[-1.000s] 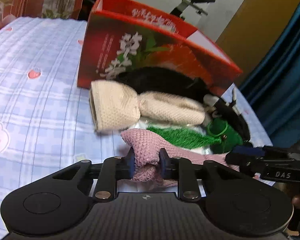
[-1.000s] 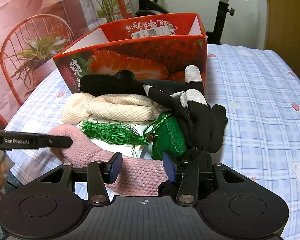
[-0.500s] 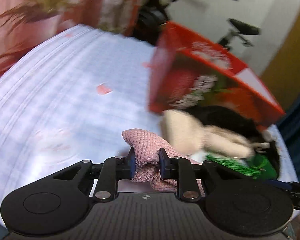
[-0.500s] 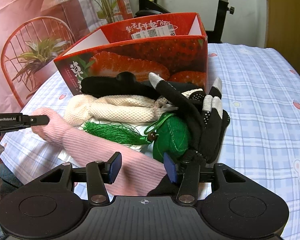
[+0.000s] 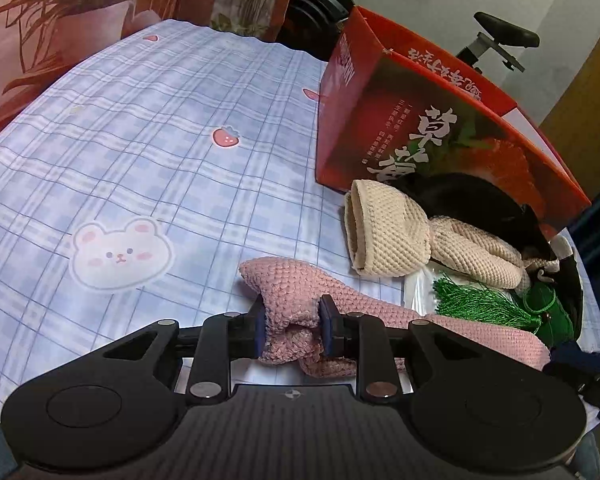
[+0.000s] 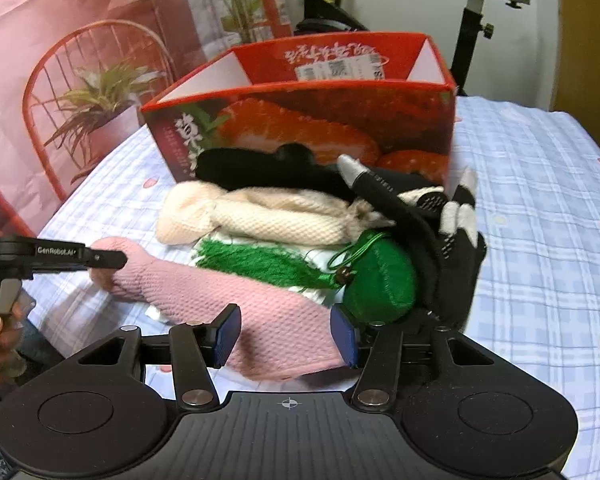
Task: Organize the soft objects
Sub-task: 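Close the left gripper on the pink cloth while the right grips its other end, then carry the pink cloth into the red box and open the left gripper while the right holds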
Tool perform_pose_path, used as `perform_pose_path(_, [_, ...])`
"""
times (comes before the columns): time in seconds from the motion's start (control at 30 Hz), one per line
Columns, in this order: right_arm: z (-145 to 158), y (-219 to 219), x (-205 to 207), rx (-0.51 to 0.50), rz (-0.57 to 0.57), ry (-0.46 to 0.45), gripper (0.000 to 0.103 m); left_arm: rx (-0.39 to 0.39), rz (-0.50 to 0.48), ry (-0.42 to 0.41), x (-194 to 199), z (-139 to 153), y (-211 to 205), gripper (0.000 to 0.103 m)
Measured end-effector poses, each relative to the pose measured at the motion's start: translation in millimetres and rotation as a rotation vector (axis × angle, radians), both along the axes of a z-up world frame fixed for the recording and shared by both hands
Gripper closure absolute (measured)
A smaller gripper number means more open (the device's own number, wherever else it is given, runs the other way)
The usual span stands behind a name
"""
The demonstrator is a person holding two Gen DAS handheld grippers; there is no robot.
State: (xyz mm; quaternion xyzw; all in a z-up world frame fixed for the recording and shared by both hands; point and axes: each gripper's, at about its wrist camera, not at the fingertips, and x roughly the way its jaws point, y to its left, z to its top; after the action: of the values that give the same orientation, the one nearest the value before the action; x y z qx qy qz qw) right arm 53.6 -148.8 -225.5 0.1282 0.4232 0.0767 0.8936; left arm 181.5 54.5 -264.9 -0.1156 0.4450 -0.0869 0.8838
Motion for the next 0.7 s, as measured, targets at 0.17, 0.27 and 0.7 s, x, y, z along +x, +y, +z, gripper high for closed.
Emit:
perform_pose_path(0.17, [-7.6, 3.9, 2.1, 0.026, -0.006, 0.041, 0.046, -0.018, -0.006, 0.002, -2.0, -1.2, 3.3, 0.076])
perform_pose_path(0.27, [-12.7, 5.6, 6.2, 0.038, -0.017, 0.072, 0.038, -0.025, -0.027, 0.003, -3.1, -1.2, 0.5, 0.076])
perform_pose_path(0.7, [-21.7, 8.7, 11.0, 0.059, -0.035, 0.11, 0.063, -0.074, -0.127, 0.003, -9.8, -2.2, -14.9, 0.076])
